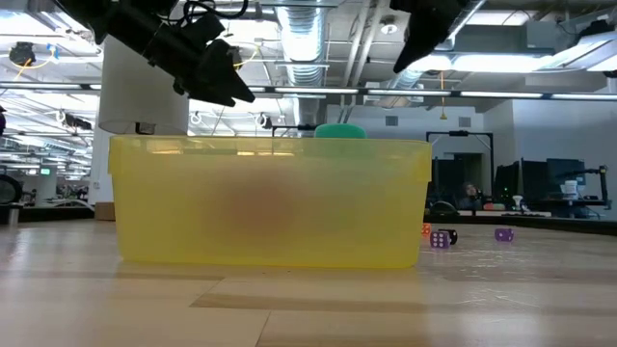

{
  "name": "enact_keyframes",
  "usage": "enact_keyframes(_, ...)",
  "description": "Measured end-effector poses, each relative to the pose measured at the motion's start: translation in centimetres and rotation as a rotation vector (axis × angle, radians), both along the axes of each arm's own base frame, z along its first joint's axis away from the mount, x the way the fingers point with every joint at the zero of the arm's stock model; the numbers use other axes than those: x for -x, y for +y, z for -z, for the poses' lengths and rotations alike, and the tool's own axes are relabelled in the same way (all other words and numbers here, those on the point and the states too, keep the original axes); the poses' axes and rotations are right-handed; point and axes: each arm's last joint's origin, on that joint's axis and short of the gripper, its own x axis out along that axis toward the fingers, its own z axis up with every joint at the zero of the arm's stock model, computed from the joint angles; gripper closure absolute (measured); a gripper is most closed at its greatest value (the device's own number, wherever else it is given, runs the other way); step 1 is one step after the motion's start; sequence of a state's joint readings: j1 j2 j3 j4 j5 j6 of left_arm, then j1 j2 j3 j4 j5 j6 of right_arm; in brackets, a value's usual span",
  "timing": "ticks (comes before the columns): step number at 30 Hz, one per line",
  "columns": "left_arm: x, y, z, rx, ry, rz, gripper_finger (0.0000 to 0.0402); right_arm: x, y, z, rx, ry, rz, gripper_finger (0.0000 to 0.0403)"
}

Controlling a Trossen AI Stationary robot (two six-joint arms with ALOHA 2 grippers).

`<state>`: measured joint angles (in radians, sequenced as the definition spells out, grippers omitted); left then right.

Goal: Pick & Place Dice
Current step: Put the light blue die into the yellow bin

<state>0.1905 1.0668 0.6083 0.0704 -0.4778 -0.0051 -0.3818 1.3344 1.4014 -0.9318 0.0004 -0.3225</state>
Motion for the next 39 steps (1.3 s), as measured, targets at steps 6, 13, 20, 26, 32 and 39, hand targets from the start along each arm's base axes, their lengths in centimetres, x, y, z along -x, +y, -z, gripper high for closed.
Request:
enact_keyframes(6, 0.0, 0.0, 0.0, 0.000, 0.000, 0.000, 0.0009, 0.2, -0.1, 0.5, 0.005, 0.066, -0.029, 0.0403)
enact_keyframes(13, -0.3, 0.0, -0.8, -0.017, -0.090, 0.002, 0.0009, 0.7, -1.5, 1.1, -0.021, 0.070, 0.046, 0.0403)
enact_keyframes(20, -0.5, 0.1, -1.9, -0.039, -0.203, 0.002, 0.0009, 2.2, -1.9, 3.9, -0.048, -0.005, 0.080, 0.0403)
enact_keyframes(26, -0.5, 0.1, -1.9, -0.040, -0.204, -0.001, 0.0009, 3.7, -1.5, 5.9, 0.029, -0.282, 0.038, 0.0403)
enact_keyframes(32, -0.5, 0.1, -1.9, -0.040, -0.204, -0.001, 0.0009, 5.6, -0.3, 8.0, 0.061, -0.483, 0.073, 0.0403)
enact_keyframes(39, -0.5, 0.1, -1.9, -0.040, -0.204, -0.001, 0.0009, 6.8, 1.0, 11.3, 0.068, -0.672, 0.069, 0.0403)
